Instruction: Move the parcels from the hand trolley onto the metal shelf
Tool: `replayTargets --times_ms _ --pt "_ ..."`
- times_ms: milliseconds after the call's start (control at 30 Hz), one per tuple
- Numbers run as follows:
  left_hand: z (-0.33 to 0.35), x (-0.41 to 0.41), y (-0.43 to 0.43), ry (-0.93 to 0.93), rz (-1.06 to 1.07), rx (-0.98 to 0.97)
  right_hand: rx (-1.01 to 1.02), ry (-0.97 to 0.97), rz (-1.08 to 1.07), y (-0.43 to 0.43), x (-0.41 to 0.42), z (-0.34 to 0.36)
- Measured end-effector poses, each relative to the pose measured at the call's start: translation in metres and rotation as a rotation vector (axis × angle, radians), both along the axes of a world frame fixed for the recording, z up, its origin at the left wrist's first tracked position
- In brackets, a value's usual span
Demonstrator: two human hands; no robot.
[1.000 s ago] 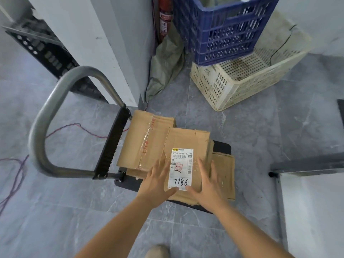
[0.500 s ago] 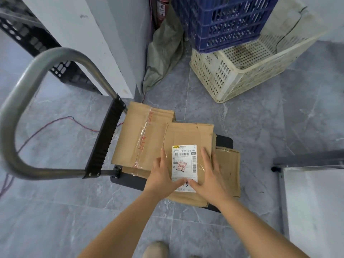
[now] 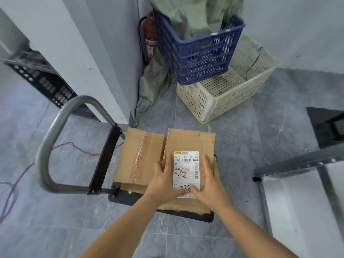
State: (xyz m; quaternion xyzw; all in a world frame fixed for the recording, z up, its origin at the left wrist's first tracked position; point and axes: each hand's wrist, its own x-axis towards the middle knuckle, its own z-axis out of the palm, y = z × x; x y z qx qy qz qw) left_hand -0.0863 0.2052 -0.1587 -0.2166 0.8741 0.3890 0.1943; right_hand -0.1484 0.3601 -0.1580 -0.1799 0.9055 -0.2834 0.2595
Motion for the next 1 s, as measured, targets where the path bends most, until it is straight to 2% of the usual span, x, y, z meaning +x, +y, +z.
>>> replayTargets --times_ms 333,633,1000 --pt "0.145 -0.007 0.051 0.129 -0.082 -0.025 -0.022 0.044 -0.084 0.051 0.003 0.151" --pt "0.283 -0.028 0.106 0.307 -0.251 -0.09 -0.083 0.181 -0.222 0.114 0.01 0.291" --pt "0.397 -0.048 0.151 0.398 -0.371 -0.182 -0.098 0.342 -0.343 0.165 0.013 0.398"
